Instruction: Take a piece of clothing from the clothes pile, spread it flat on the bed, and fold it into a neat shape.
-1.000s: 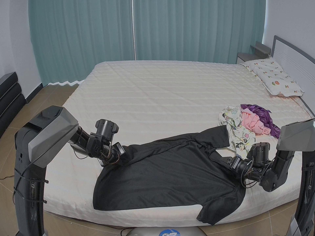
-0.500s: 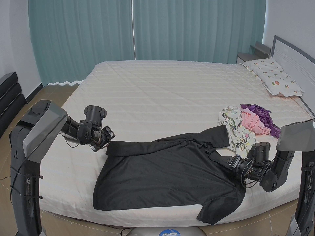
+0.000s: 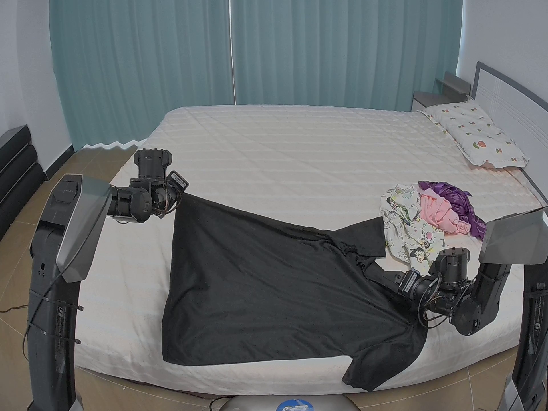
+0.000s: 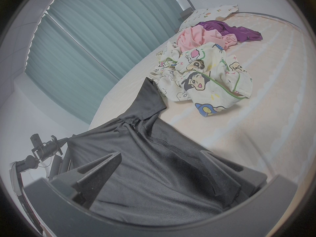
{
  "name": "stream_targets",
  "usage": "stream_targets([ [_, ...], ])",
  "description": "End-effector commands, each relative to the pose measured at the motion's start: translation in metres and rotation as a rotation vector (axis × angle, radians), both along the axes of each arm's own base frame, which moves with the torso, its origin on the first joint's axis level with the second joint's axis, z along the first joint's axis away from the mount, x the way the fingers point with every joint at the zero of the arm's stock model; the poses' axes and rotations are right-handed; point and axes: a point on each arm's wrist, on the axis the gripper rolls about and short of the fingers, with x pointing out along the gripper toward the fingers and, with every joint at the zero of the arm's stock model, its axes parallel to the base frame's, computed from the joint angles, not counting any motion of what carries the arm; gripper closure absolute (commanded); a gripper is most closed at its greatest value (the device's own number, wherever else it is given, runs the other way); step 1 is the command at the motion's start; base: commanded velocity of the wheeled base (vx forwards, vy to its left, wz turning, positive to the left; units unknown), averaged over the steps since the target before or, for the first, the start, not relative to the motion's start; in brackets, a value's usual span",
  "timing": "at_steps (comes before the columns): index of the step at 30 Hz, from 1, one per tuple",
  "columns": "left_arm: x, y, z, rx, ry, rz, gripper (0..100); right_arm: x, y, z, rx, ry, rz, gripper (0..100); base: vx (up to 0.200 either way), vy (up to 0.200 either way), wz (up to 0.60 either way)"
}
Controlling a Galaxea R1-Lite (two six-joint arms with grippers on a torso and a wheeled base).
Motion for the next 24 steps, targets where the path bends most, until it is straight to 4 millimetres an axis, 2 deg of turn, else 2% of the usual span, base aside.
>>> stream_targets([
  [1, 0.011, 0.009, -0.035, 0.011, 0.032, 0.039, 100, -0.001, 0.001, -0.003, -0.002, 0.007, 0.004, 0, 0.0, 0.0, 0.0],
  [6, 0.014, 0.023, -0.034, 0.014, 0.008, 0.063, 100, 0.0, 0.001, -0.002, 0.004, -0.006, -0.001, 0, 0.0, 0.0, 0.0],
  [10, 0.013, 0.024, -0.036, 0.013, 0.024, 0.059, 100, 0.0, 0.002, -0.002, 0.007, -0.006, -0.001, 0, 0.0, 0.0, 0.0],
  [11, 0.013, 0.024, -0.036, 0.013, 0.024, 0.059, 0, 0.0, 0.002, -0.002, 0.007, -0.006, -0.001, 0, 0.0, 0.0, 0.0],
  [18, 0.009, 0.023, -0.03, -0.015, 0.06, 0.038, 0, 0.003, 0.002, 0.005, 0.065, -0.049, -0.029, 0, 0.0, 0.0, 0.0],
  [20, -0.001, 0.023, -0.017, -0.072, 0.079, 0.033, 0, 0.005, 0.003, 0.011, 0.083, -0.084, -0.034, 0, 0.0, 0.0, 0.0],
  [22, -0.009, 0.023, -0.013, -0.101, 0.098, 0.01, 0, 0.006, 0.003, 0.015, 0.086, -0.097, -0.033, 0, 0.0, 0.0, 0.0],
  [23, -0.025, 0.023, -0.008, -0.133, 0.133, -0.049, 0, 0.012, 0.004, 0.024, 0.094, -0.129, -0.036, 0, 0.0, 0.0, 0.0],
  [24, -0.033, 0.023, -0.005, -0.146, 0.139, -0.075, 0, 0.015, 0.004, 0.028, 0.098, -0.143, -0.037, 0, 0.0, 0.0, 0.0],
])
